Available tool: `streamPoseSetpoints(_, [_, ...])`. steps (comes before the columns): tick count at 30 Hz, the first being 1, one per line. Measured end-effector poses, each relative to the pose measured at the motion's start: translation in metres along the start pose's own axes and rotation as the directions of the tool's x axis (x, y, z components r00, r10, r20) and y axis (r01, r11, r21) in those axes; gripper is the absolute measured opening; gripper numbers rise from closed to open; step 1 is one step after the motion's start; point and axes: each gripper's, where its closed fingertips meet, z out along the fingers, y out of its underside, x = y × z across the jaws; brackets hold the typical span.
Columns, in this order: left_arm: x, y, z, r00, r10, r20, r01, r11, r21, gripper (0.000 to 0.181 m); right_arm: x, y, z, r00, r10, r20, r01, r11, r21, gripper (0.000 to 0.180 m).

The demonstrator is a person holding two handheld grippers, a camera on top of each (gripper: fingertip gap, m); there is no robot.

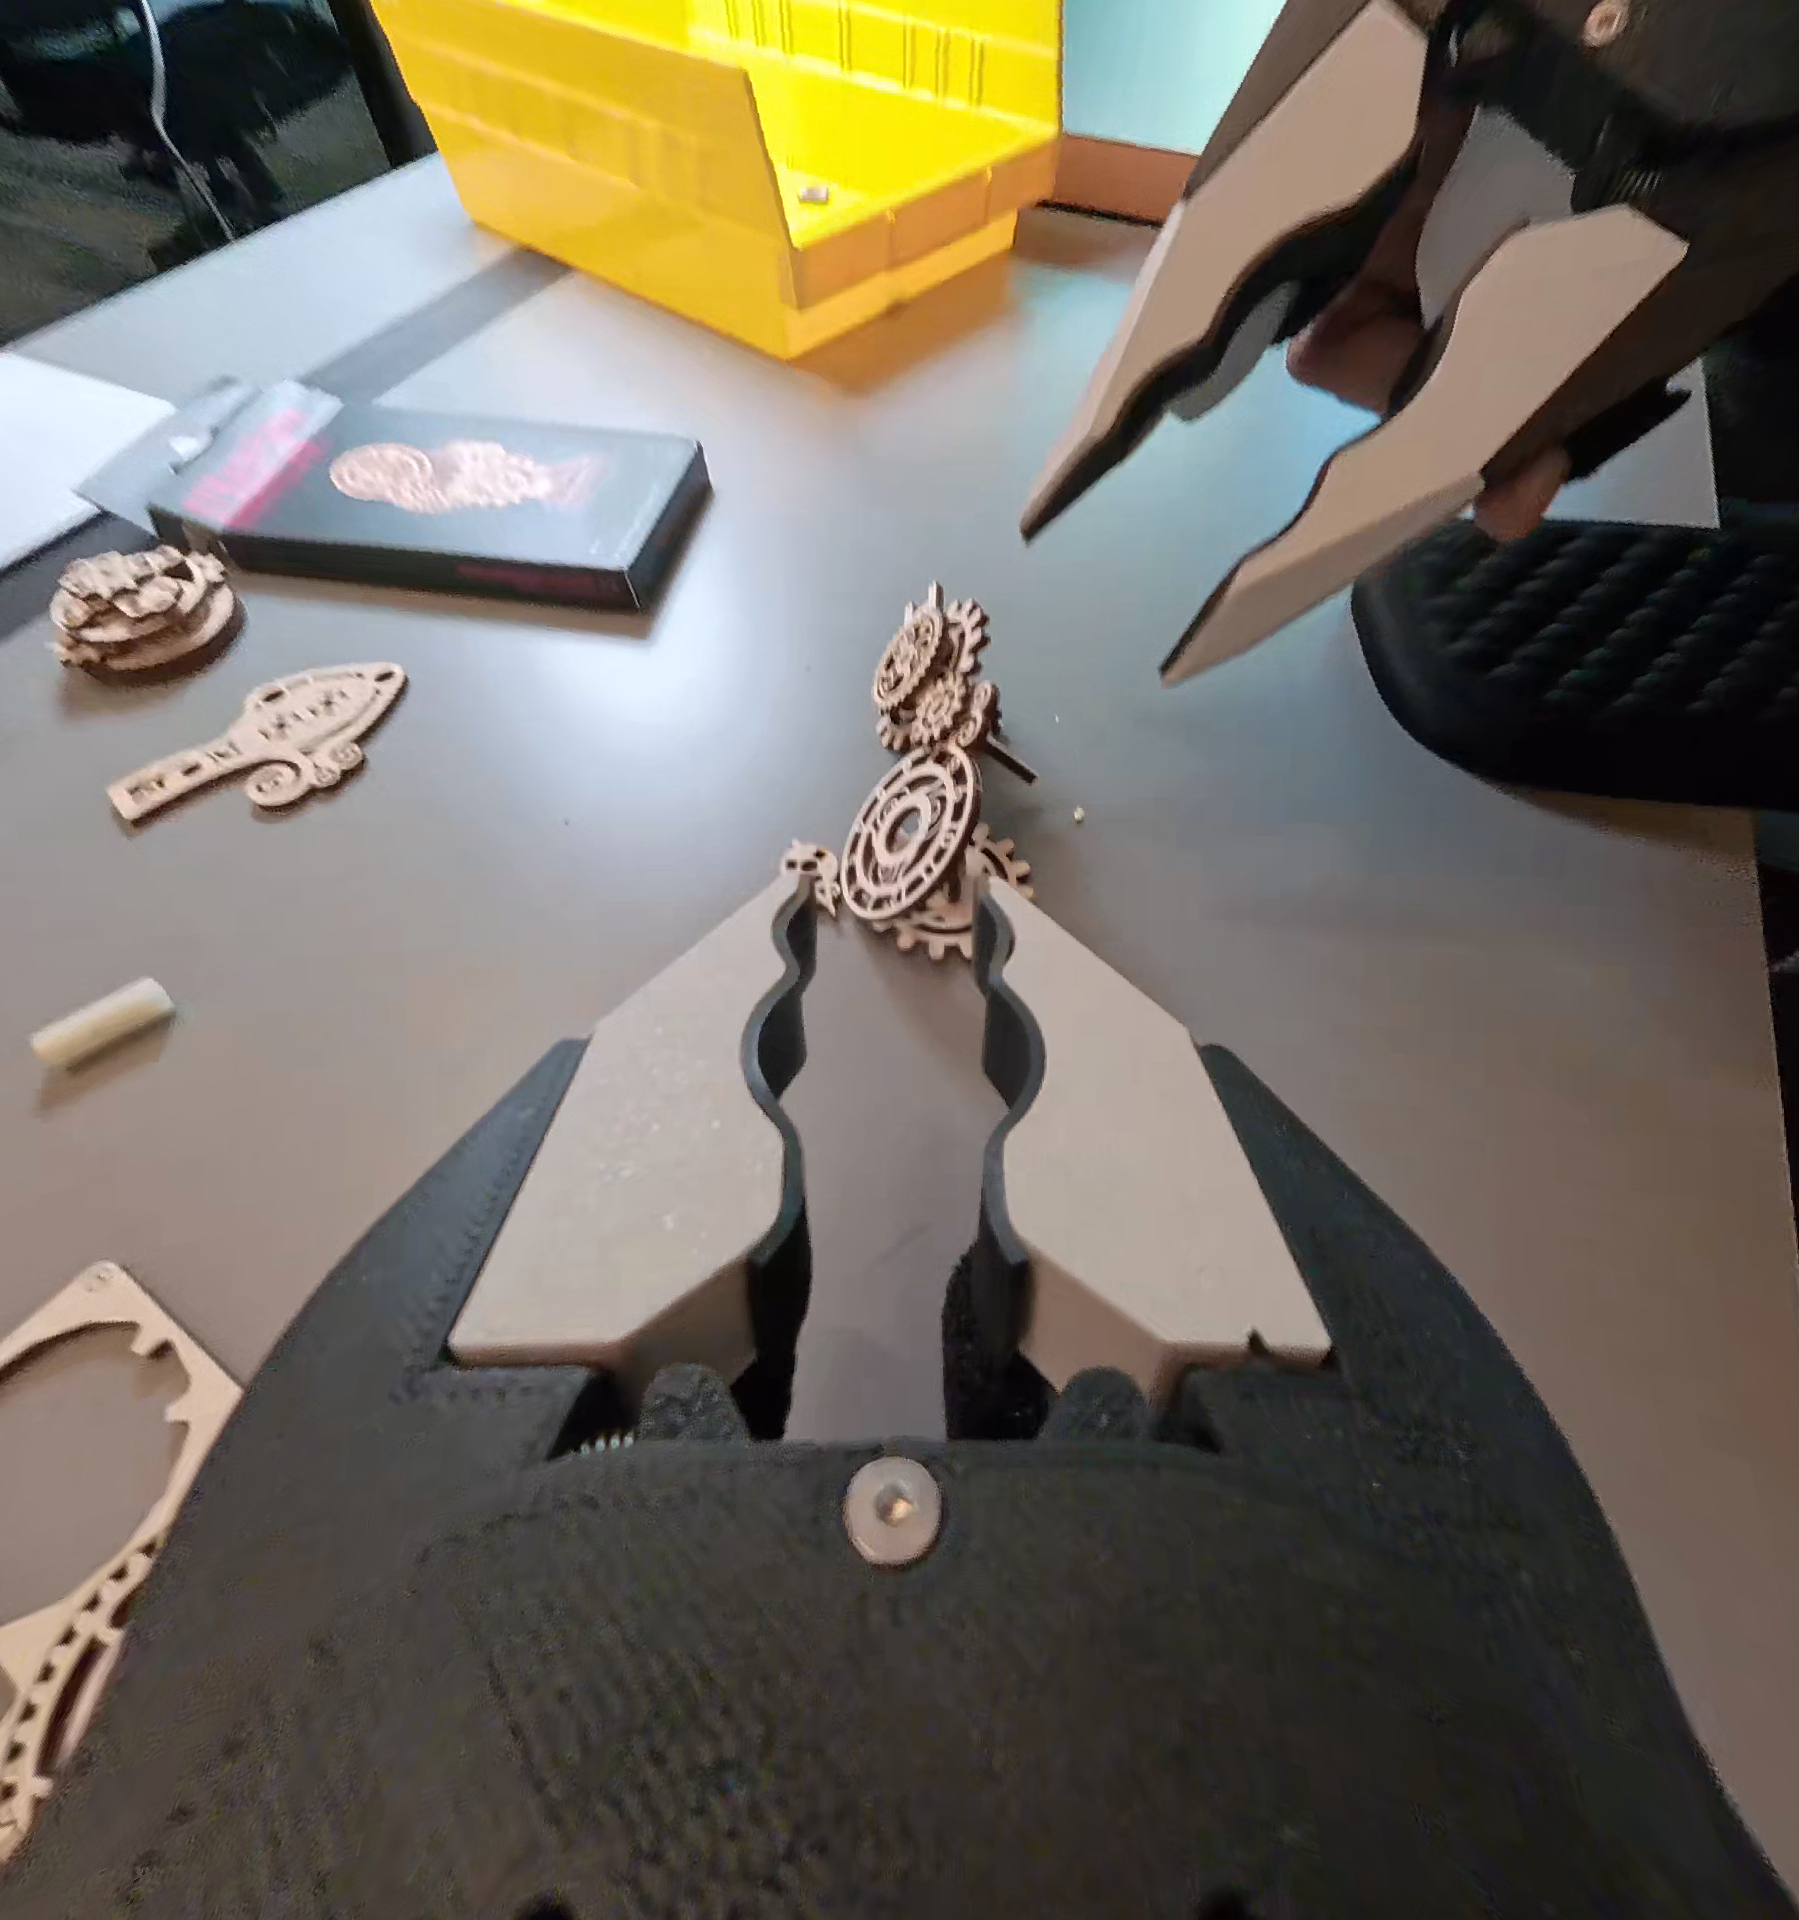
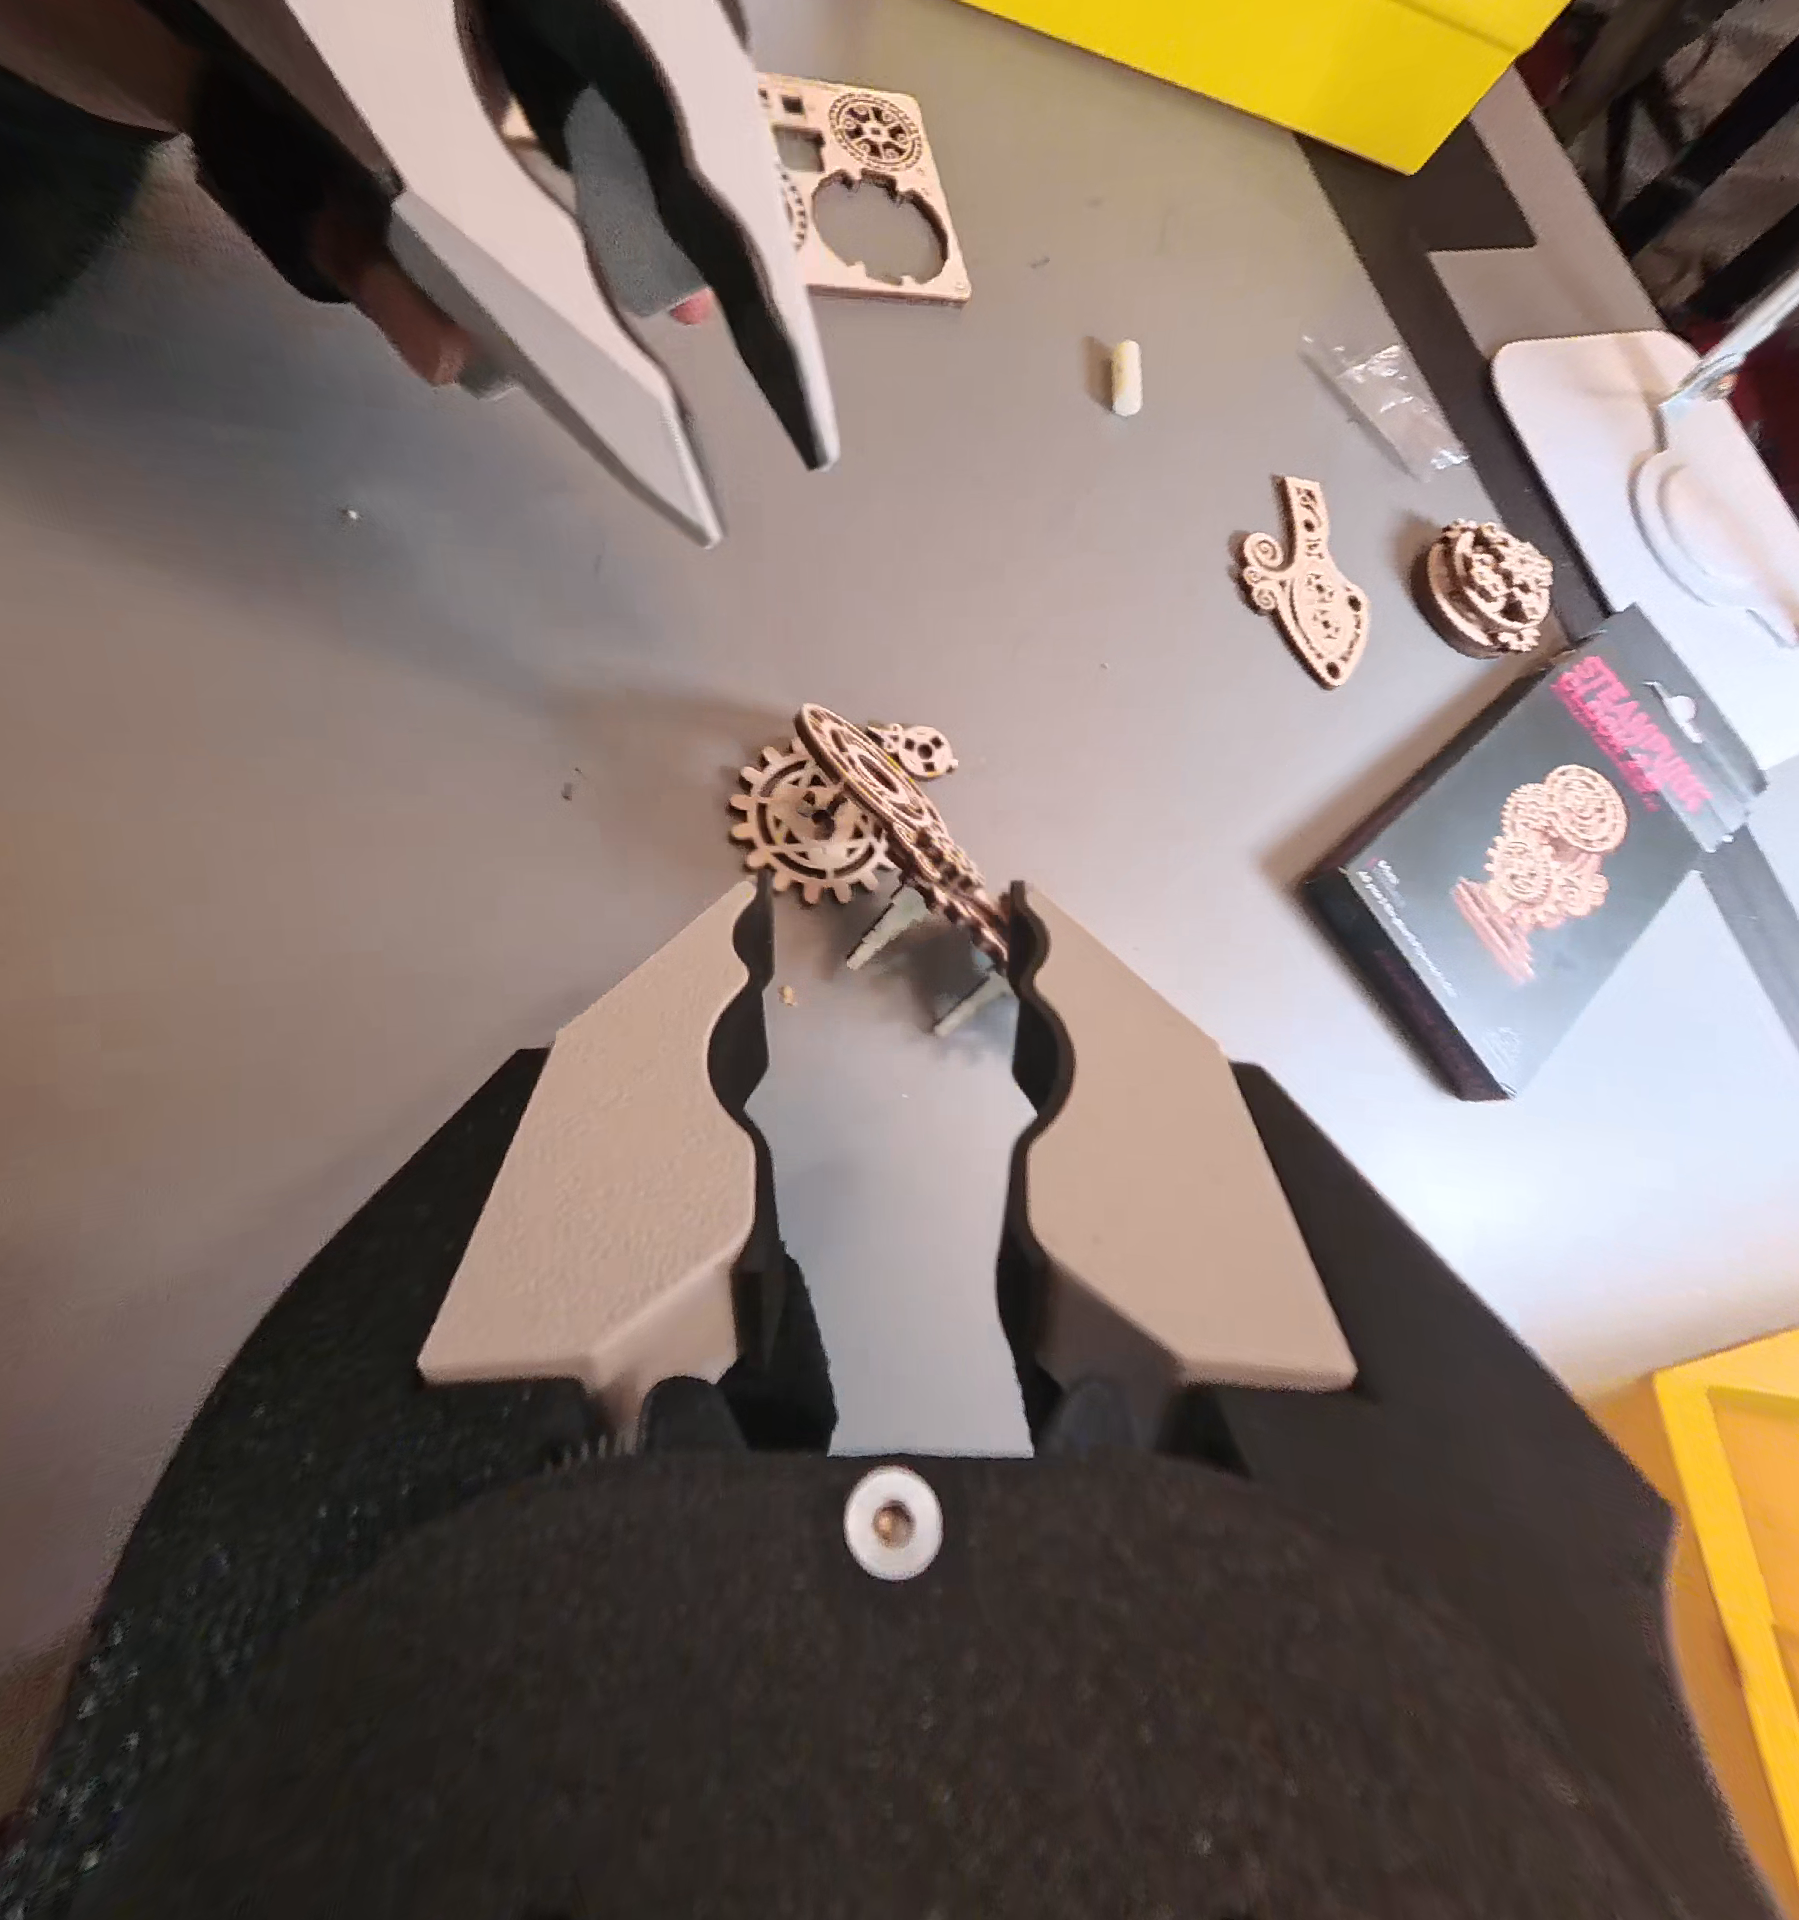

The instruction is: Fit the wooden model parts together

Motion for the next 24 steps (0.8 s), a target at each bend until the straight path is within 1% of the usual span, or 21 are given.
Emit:
streamPoseSetpoints(1, [0.001,0.005,0.001,1.000,-0.007,-0.007,0.007,1.000,-0.019,0.030,0.002,0.002,-0.001,1.000,-0.007,-0.008,0.007,1.000,0.012,0.043])
streamPoseSetpoints(5, [0.006,0.016,0.008,1.000,0.012,-0.029,-0.014,0.998,-0.063,0.032,0.001,0.010,-0.001,0.998,-0.060,-0.003,0.060,0.997,0.047,0.042])
streamPoseSetpoints(8, [0.007,0.022,0.019,0.997,0.060,-0.043,-0.065,0.991,-0.116,0.033,0.005,0.016,0.009,0.993,-0.114,-0.024,0.115,0.993,0.026,0.042])
streamPoseSetpoints(10, [0.003,0.023,0.026,0.994,0.111,-0.017,-0.112,0.983,-0.144,0.031,0.010,0.016,0.016,0.989,-0.139,-0.055,0.140,0.990,0.014,0.042])
streamPoseSetpoints(12, [-0.004,0.019,0.029,0.987,0.156,0.036,-0.149,0.978,-0.146,0.030,0.018,0.013,0.022,0.986,-0.132,-0.105,0.134,0.991,0.010,0.042])
streamPoseSetpoints(15, [-0.016,0.010,0.030,0.977,0.173,0.124,-0.157,0.979,-0.127,0.033,0.036,0.013,0.026,0.976,-0.044,-0.215,0.038,0.999,-0.033,0.038])
streamPoseSetpoints(16, [-0.020,0.007,0.029,0.974,0.168,0.151,-0.152,0.982,-0.112,0.033,0.042,0.012,0.025,0.969,0.012,-0.247,-0.019,1.000,-0.024,0.036])
streamPoseSetpoints(19, [-0.033,-0.002,0.024,0.970,0.123,0.211,-0.113,0.992,-0.058,0.037,0.052,0.006,0.022,0.947,0.177,-0.268,-0.171,0.984,0.044,0.036])
streamPoseSetpoints(21, [-0.040,-0.008,0.019,0.966,0.082,0.243,-0.081,0.997,-0.017,0.041,0.063,0.007,0.018,0.925,0.219,-0.311,-0.208,0.976,0.069,0.038])
streamPoseSetpoints(24, [-0.051,-0.016,0.009,0.948,0.063,0.312,-0.075,0.997,0.026,0.046,0.073,0.010,0.015,0.900,0.264,-0.348,-0.248,0.965,0.089,0.043])
